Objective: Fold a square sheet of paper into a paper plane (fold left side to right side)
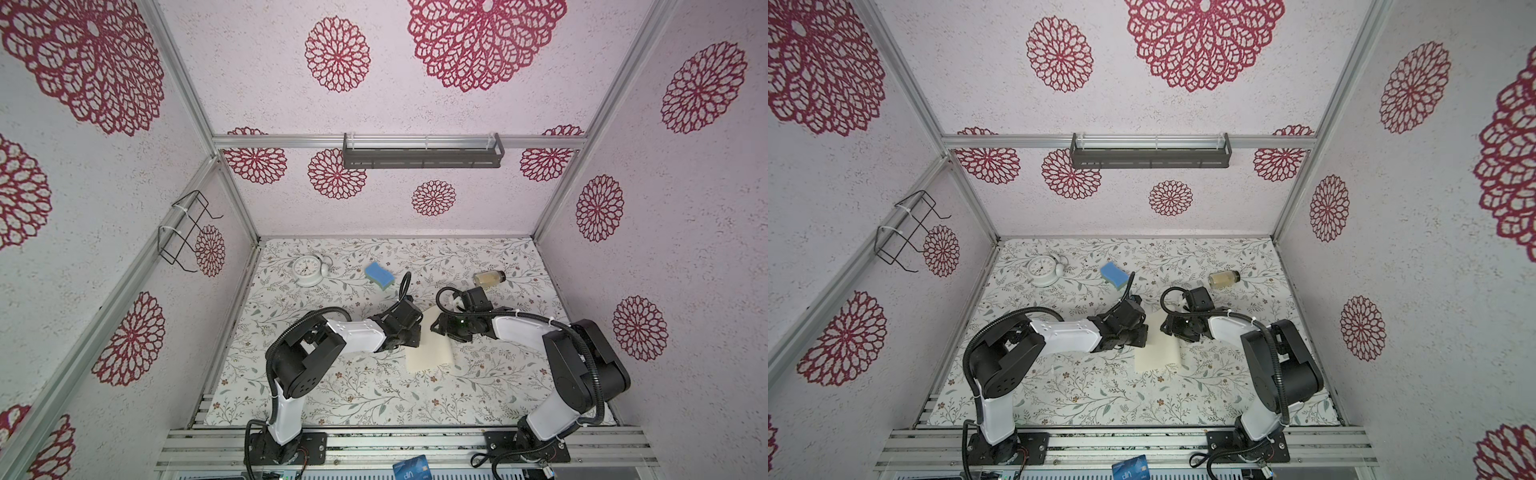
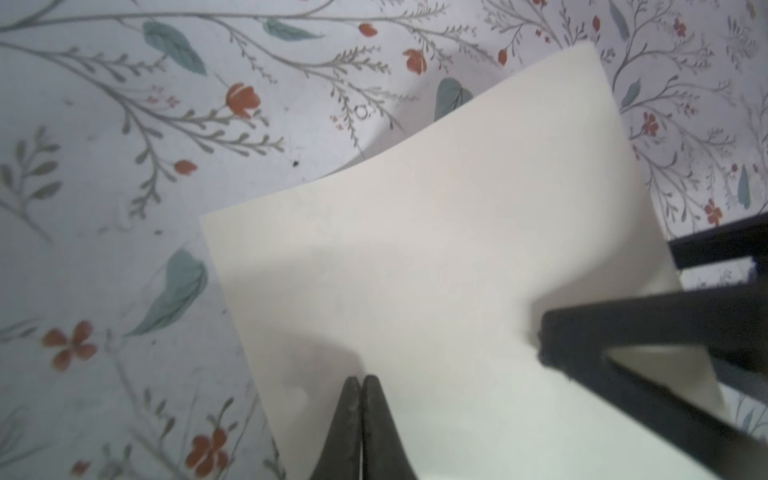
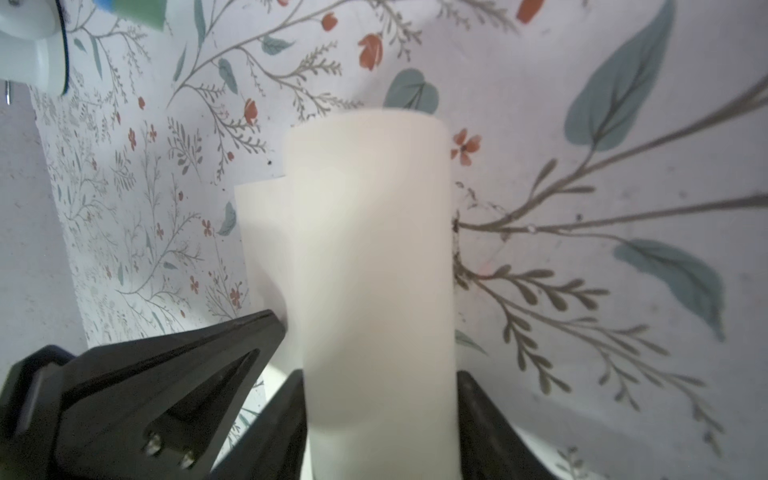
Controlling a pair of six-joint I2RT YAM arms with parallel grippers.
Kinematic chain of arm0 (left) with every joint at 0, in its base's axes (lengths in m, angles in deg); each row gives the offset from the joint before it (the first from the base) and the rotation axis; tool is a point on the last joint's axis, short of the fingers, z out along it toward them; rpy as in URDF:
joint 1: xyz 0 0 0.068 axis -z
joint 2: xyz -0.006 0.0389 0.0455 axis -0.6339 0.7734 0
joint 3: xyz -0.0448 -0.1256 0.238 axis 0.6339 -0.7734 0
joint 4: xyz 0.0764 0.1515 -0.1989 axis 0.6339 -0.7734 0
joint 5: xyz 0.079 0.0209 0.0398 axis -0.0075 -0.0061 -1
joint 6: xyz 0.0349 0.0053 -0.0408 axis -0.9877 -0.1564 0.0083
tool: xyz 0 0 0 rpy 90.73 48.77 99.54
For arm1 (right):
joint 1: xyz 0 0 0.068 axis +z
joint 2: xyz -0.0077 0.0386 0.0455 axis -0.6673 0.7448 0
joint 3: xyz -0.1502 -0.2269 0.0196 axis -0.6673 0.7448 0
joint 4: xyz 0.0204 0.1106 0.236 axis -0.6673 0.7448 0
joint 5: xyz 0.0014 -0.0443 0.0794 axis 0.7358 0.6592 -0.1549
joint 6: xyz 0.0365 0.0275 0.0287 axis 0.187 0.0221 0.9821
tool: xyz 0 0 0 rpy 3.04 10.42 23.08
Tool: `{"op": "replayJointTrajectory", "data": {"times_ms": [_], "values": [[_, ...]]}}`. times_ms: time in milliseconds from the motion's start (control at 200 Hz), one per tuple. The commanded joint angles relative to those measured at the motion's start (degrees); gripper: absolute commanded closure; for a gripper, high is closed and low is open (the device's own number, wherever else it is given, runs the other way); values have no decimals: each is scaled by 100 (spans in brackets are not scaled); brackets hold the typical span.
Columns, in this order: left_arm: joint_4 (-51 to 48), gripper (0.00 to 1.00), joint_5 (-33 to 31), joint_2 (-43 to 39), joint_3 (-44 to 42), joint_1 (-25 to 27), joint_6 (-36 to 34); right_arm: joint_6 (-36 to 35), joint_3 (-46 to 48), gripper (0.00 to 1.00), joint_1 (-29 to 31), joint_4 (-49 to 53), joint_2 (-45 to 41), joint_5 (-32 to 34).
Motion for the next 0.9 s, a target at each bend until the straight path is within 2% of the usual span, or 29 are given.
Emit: {"op": "replayJointTrajectory", "data": {"times_ms": [0, 65, 110, 275, 470, 570, 896], "values": [[-327, 58, -133, -670, -201, -155, -29, -172, -278, 56, -3, 83, -269, -314], [-271, 41, -116, -1096, -395, -320, -18, -190, -401, 61, 10, 103, -363, -462], [-201, 33, -73, -1385, -553, -446, -20, -186, -502, 64, 5, 130, -437, -557], [234, 15, 416, -2385, -1235, -941, -10, -113, -885, 67, 100, 185, -699, -891], [1317, 6, 1408, -3287, -2047, -1617, 263, 70, -1337, 68, 304, 195, -921, -1097], [1769, 3, 1680, -3608, -2310, -1840, 412, 253, -1464, 68, 400, 78, -1002, -1172], [2715, 1, 2258, -3497, -2461, -2054, 759, 1155, -1576, 68, 653, -853, -1299, -1557]]}}
